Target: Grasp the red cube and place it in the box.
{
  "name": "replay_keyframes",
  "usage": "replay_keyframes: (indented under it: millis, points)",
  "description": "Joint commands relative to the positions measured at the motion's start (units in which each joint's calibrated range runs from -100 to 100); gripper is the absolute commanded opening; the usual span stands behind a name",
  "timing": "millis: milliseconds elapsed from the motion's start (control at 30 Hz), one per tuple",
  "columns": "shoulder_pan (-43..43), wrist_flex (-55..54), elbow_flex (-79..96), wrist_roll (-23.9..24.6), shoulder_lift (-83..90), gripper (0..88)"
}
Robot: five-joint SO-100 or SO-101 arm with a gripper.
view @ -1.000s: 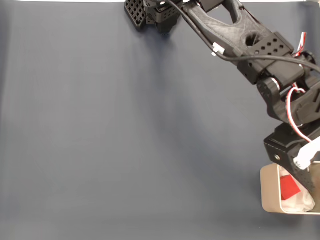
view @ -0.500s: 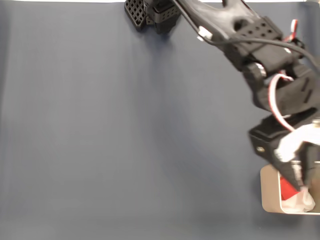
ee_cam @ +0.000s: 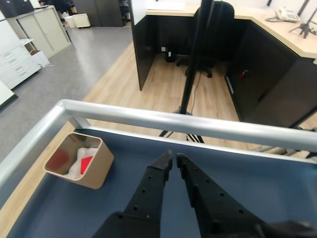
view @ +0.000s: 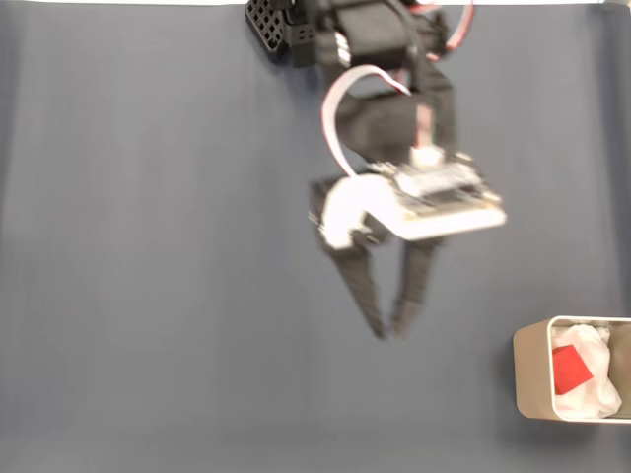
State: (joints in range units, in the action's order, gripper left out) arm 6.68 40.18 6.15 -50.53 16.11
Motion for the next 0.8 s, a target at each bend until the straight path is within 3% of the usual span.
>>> replay_keyframes:
  millis: [0,767]
  points:
    - [-3.0,-1.8,11.0,0.5,12.5,0.0]
    - [-5.8,-7.9,72.0,0.5,55.4,0.0]
